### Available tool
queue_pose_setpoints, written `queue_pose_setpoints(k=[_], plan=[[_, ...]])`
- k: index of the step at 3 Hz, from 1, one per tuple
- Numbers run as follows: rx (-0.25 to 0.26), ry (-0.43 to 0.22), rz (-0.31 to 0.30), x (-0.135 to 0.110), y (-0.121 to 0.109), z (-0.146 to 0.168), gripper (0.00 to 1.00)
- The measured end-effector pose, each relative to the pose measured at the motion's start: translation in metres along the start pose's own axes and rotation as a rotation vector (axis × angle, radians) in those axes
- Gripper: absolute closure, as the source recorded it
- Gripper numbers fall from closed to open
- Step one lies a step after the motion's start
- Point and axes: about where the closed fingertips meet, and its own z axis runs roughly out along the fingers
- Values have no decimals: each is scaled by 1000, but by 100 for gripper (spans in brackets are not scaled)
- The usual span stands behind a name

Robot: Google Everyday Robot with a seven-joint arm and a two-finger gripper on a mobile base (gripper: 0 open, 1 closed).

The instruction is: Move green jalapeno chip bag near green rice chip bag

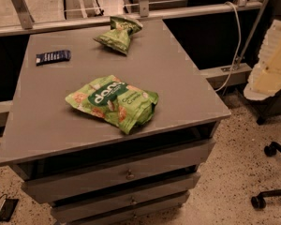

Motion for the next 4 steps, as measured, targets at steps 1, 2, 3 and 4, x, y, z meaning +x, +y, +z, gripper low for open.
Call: queue_pose_setpoints(k=[1,2,3,4], plan=[[0,0,0,0,0,0,0],[0,0,0,0,0,0,0],[23,-70,-29,-24,-22,19,0],[60,-211,-59,-72,-67,66,0]])
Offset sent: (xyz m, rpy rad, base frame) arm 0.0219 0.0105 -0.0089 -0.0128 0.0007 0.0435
